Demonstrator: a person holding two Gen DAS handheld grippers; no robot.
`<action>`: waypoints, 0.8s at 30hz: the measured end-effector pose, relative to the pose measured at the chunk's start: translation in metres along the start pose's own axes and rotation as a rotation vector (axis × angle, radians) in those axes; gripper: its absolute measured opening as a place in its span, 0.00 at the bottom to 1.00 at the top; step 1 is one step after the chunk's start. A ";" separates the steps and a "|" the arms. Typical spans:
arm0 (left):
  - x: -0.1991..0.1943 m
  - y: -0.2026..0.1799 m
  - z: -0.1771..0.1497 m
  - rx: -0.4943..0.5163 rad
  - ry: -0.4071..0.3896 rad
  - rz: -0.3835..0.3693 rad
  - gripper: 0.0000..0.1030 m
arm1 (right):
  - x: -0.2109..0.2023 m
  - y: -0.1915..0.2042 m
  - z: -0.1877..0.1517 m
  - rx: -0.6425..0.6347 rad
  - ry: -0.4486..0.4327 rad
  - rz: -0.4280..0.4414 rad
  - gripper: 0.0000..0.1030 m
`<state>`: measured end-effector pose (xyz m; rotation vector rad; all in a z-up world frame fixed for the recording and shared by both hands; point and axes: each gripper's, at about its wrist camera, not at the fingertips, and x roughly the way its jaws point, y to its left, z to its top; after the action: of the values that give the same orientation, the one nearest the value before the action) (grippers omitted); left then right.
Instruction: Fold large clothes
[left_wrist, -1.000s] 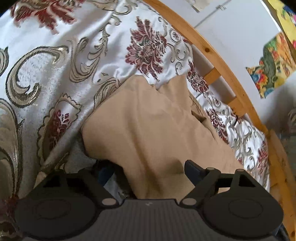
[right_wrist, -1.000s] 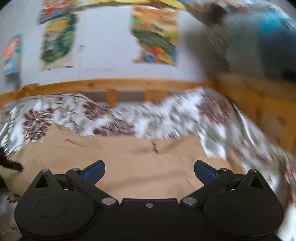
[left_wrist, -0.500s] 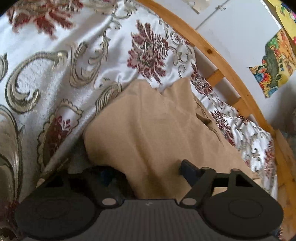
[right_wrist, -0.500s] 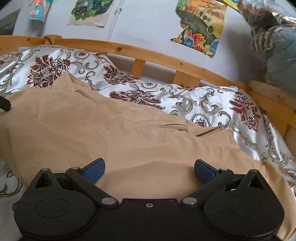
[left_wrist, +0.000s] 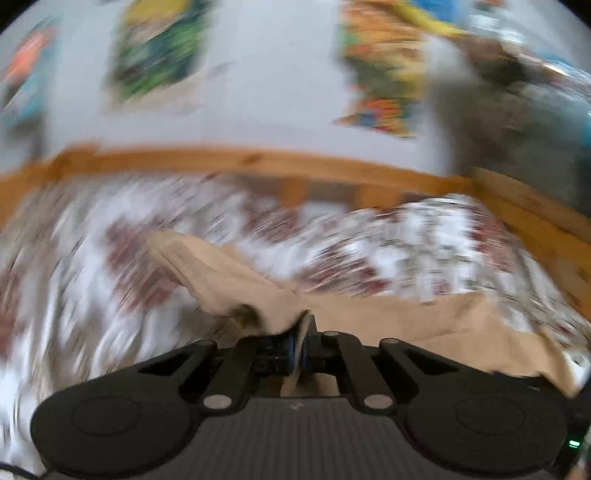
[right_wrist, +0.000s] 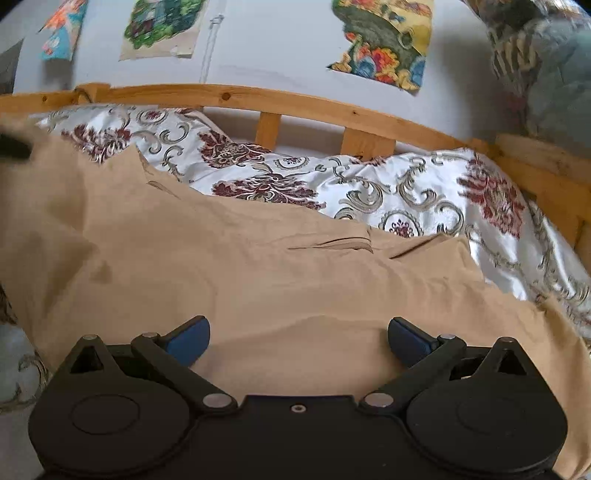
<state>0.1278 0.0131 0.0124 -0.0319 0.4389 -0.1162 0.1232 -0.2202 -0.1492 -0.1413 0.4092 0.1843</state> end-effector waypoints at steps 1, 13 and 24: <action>-0.002 -0.017 0.013 0.063 -0.008 -0.034 0.03 | -0.001 -0.006 0.001 0.037 -0.009 0.030 0.92; 0.012 -0.148 0.035 0.490 0.144 -0.290 0.02 | -0.052 -0.177 0.039 0.854 0.071 0.170 0.42; 0.023 -0.171 0.004 0.558 0.184 -0.232 0.01 | -0.046 -0.193 0.031 1.044 0.231 0.662 0.75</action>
<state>0.1326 -0.1597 0.0158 0.4804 0.5731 -0.4693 0.1335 -0.4095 -0.0827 1.0219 0.7267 0.5815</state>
